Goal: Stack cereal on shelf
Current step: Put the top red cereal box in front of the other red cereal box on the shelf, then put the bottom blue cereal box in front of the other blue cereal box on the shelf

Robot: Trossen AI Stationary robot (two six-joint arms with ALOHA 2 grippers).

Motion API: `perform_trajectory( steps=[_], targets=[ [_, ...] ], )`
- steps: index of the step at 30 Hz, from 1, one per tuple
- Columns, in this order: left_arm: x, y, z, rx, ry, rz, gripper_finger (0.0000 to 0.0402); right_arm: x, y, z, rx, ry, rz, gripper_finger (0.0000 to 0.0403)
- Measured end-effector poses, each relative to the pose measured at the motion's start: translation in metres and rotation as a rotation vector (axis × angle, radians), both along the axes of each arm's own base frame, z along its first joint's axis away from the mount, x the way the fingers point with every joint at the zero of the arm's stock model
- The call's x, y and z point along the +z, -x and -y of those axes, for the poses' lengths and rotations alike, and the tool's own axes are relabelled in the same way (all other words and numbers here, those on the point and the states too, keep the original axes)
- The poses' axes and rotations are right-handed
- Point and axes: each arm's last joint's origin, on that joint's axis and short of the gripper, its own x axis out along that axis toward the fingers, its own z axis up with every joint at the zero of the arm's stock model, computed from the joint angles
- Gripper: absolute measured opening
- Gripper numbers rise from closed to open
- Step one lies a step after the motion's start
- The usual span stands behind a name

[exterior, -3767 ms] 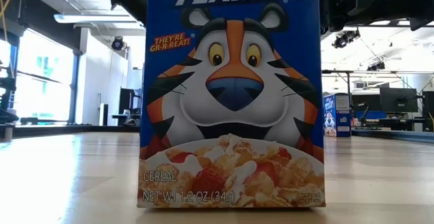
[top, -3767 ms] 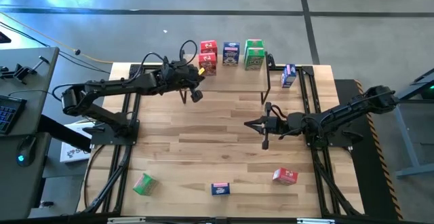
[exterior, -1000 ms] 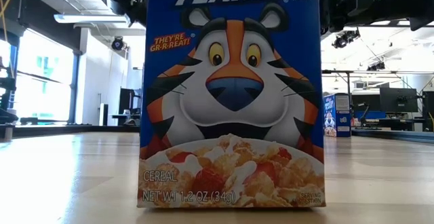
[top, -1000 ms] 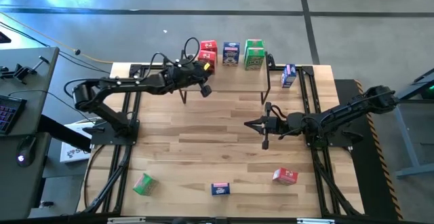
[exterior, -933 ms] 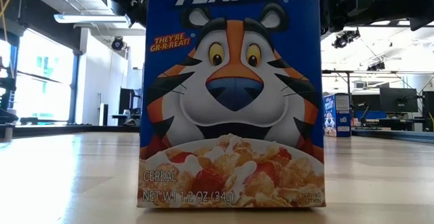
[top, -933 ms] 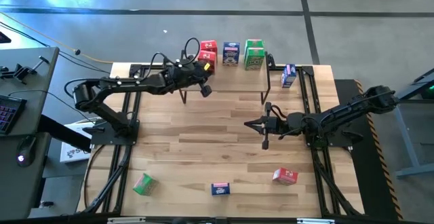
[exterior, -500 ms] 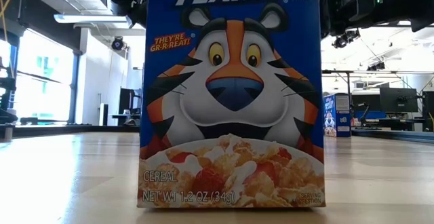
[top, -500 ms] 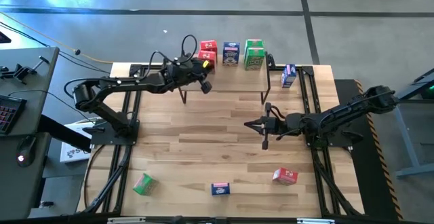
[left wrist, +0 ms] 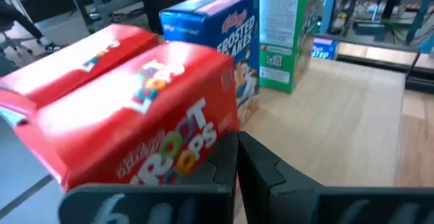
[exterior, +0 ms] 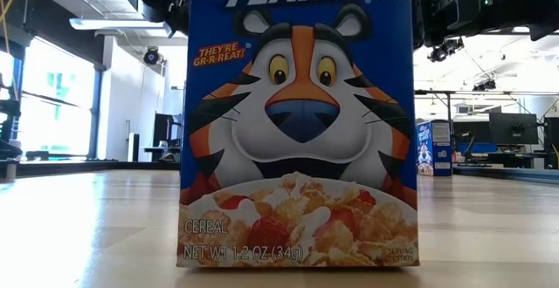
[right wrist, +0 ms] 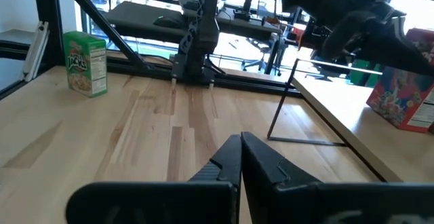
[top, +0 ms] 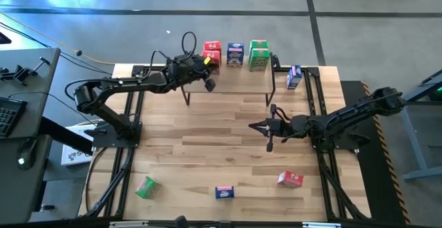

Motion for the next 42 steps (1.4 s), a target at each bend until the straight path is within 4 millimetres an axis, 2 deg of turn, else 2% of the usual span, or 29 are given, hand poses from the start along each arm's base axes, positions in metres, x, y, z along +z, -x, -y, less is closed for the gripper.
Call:
perform_trajectory(
  steps=[16,19,30,37,42],
  targets=[
    [0.001,-0.003,0.008,-0.044,0.002,-0.005,0.0000,0.000,0.000,0.000,-0.001,-0.001,0.001,0.0000],
    [0.004,-0.002,0.019,-0.073,-0.010,0.008,0.0000,0.000,0.000,0.000,-0.001,-0.001,0.001,0.0000],
    [-0.014,0.015,0.074,-0.222,-0.033,0.053,0.0000,0.003,-0.001,0.000,-0.021,-0.034,0.023,0.0000],
    [-0.030,0.040,0.098,-0.281,-0.040,0.120,0.0000,0.023,-0.012,-0.004,-0.020,-0.124,0.019,0.0000],
    [-0.041,0.053,0.109,-0.306,-0.010,0.124,0.0000,0.034,-0.025,-0.018,0.009,-0.175,-0.047,0.0005]
  ],
)
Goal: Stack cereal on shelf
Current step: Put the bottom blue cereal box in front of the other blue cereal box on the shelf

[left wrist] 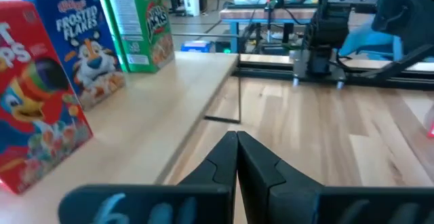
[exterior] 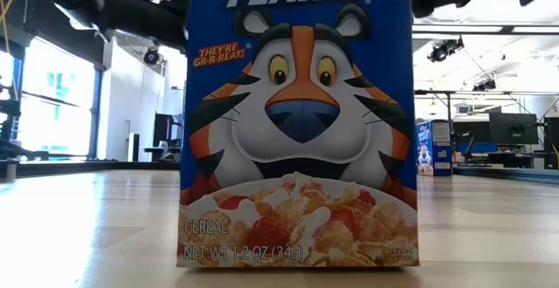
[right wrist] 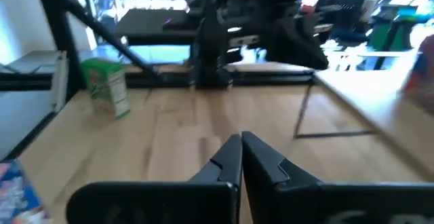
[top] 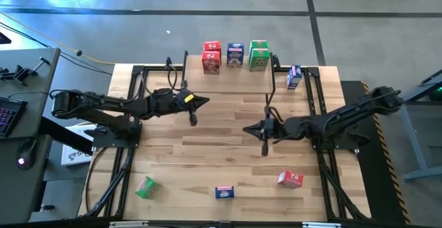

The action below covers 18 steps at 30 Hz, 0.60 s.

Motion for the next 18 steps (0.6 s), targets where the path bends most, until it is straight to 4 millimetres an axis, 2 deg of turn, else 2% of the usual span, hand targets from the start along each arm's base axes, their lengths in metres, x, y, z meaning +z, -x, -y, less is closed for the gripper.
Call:
perform_trajectory(
  steps=[4,10,18],
  targets=[
    [-0.003,0.006,0.008,-0.025,-0.002,0.014,0.0000,0.006,-0.015,-0.017,0.033,-0.037,-0.094,0.0034],
    [-0.004,0.008,0.015,-0.053,-0.004,0.015,0.0000,0.017,-0.041,-0.047,0.072,-0.080,-0.220,0.0106],
    [-0.007,0.007,0.022,-0.084,-0.002,-0.015,0.0000,0.012,-0.072,-0.093,0.103,-0.116,-0.474,0.0221]
  ],
)
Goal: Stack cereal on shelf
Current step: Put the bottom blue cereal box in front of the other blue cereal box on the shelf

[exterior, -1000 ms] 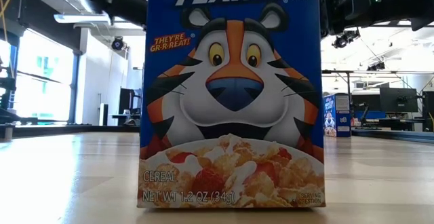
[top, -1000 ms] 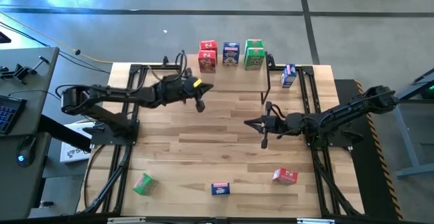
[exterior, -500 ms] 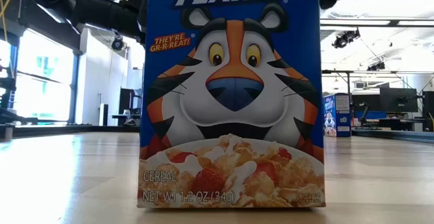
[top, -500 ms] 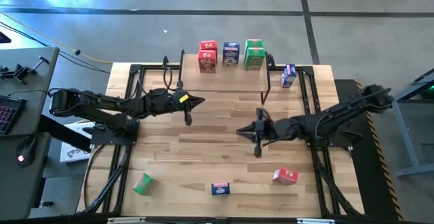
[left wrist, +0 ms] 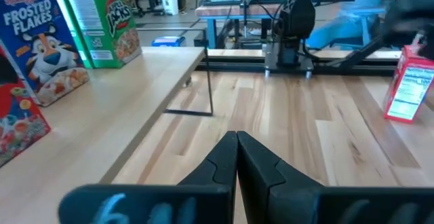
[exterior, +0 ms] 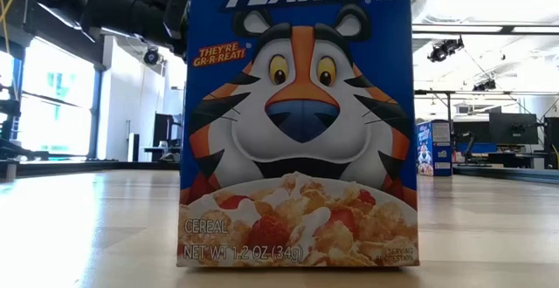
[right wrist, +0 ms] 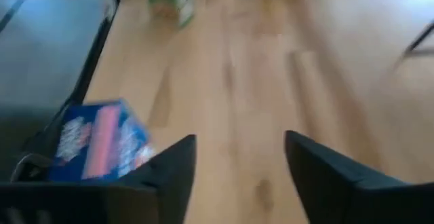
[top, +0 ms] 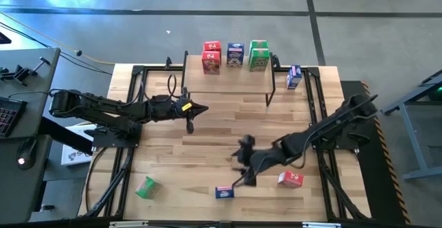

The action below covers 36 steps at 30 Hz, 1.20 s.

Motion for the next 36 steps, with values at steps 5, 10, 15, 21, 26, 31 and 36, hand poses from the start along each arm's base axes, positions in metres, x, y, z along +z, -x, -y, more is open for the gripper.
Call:
perform_trajectory(
  steps=[5,10,15,21,26,31,36],
  targets=[
    [0.000,0.000,0.002,-0.011,-0.014,-0.008,0.0000,-0.003,-0.018,-0.034,0.029,-0.049,-0.136,0.0295],
    [-0.002,0.000,0.002,-0.014,-0.023,-0.023,0.0000,0.002,-0.033,-0.064,0.048,-0.034,-0.221,0.0329],
    [-0.002,0.000,0.002,-0.016,-0.021,-0.030,0.0000,0.005,-0.045,-0.089,0.079,0.006,-0.273,0.0332],
    [-0.003,0.000,0.002,-0.015,-0.008,-0.030,0.0000,-0.006,-0.058,-0.101,0.065,0.023,-0.318,0.0333],
    [-0.004,0.000,0.004,-0.019,0.013,-0.044,0.0000,-0.019,-0.064,-0.100,0.034,0.018,-0.348,0.0324],
    [-0.007,0.000,0.009,-0.037,0.024,-0.065,0.0000,-0.030,-0.067,-0.100,0.036,-0.009,-0.393,0.0281],
    [-0.007,0.001,0.010,-0.032,0.037,-0.065,0.0000,-0.033,-0.069,-0.098,0.051,-0.030,-0.416,0.0218]
  ],
)
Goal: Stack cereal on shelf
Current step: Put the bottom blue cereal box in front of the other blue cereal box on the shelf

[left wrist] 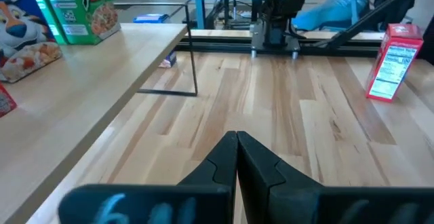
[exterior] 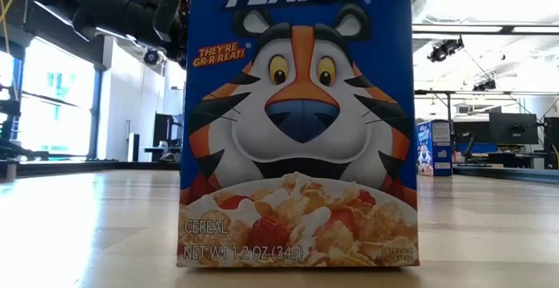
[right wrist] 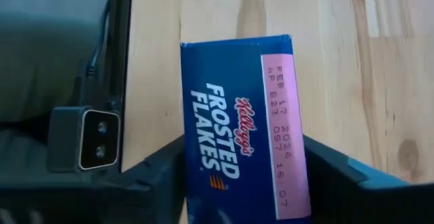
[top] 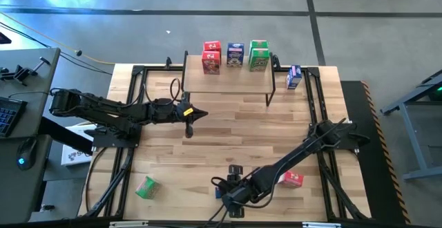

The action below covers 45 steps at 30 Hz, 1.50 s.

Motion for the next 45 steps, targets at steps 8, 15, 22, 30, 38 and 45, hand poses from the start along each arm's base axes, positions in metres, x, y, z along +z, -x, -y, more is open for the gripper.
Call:
perform_trajectory(
  steps=[8,15,22,30,38,45],
  targets=[
    [0.000,0.000,-0.003,0.027,0.060,0.015,0.0000,0.012,-0.001,0.008,0.027,0.011,0.027,0.0175],
    [0.000,0.001,-0.013,0.067,0.061,0.018,0.0000,0.048,0.003,0.033,0.049,0.051,0.090,0.0175],
    [0.002,0.003,-0.031,0.069,0.066,0.038,0.0000,0.103,0.017,0.097,0.033,0.220,0.136,0.0175],
    [0.010,0.007,-0.053,0.062,0.064,0.119,0.0000,0.153,0.030,0.192,0.031,0.356,0.187,0.0175],
    [0.012,0.012,-0.067,0.090,0.053,0.140,0.0000,0.161,0.035,0.282,0.036,0.377,0.164,0.0175],
    [0.013,0.014,-0.074,0.119,0.047,0.151,0.0000,0.162,0.041,0.343,-0.007,0.401,0.184,0.0175]
  ],
)
